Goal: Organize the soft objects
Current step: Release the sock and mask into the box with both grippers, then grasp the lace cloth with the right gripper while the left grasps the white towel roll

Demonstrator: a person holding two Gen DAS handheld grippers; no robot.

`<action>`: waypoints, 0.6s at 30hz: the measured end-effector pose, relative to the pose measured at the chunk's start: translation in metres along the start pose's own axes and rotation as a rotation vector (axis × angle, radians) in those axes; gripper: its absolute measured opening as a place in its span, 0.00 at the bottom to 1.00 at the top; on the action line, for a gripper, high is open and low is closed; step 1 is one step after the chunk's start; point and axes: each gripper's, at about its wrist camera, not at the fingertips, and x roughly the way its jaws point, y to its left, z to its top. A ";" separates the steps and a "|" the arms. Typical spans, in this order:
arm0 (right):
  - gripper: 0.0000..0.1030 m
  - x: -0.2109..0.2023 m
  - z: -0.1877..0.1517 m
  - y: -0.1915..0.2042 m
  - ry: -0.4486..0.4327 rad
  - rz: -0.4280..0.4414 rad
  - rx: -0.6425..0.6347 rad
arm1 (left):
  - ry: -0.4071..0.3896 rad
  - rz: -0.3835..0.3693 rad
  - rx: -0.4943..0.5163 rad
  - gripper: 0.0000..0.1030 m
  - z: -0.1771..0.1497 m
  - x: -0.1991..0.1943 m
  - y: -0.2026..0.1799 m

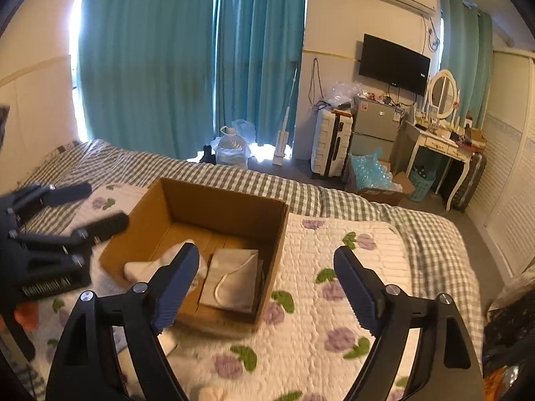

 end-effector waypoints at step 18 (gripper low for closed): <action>1.00 -0.153 -0.038 0.033 -0.031 0.027 -0.094 | -0.044 0.050 -0.041 0.98 -0.053 -0.130 -0.015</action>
